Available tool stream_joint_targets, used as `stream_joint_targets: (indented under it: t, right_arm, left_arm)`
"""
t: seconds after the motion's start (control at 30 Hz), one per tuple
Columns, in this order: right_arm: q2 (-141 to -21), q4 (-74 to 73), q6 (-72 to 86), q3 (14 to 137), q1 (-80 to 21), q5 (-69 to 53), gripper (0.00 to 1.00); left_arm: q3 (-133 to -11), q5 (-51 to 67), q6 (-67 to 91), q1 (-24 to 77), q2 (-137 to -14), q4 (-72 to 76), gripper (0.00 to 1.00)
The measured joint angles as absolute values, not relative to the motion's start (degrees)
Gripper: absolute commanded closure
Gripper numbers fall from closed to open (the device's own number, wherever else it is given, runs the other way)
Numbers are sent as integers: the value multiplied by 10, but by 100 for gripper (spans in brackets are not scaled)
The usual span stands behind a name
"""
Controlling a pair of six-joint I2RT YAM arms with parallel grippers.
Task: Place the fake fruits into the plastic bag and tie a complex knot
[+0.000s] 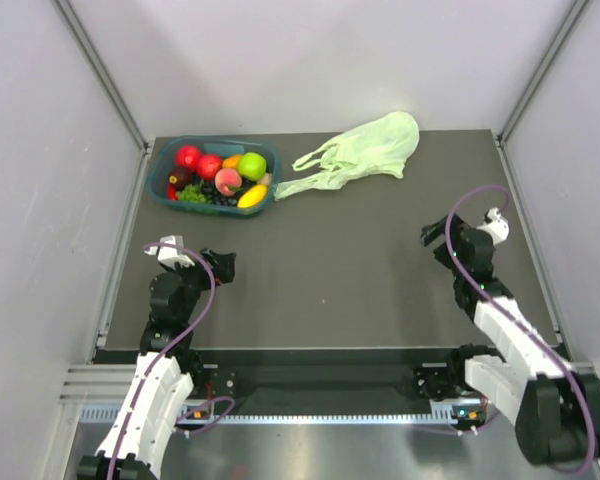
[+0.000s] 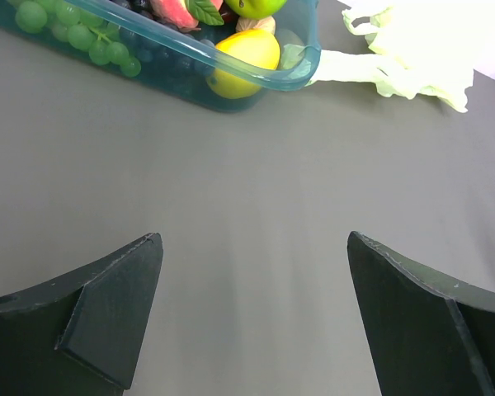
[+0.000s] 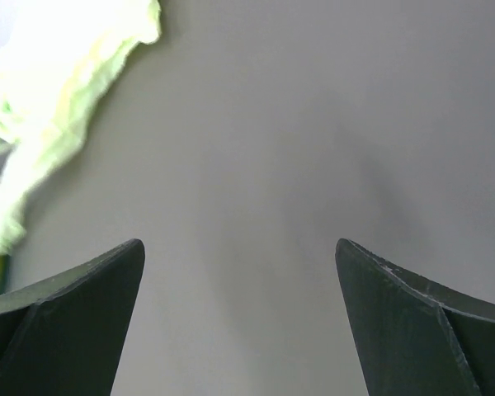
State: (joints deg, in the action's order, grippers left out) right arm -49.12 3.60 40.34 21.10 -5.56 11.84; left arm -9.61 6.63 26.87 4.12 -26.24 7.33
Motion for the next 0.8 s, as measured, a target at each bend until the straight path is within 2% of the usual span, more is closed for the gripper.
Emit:
stream_joint_targets:
  t: [0.4,0.8]
  right_arm:
    - [-883,124,566,501,-71,74,0]
    - [-1193,140,642,798,-114,96,0]
  left_arm:
    - [-96,66,269,41,-264,74,2]
    - [-96,66,269,41,-269,74,4]
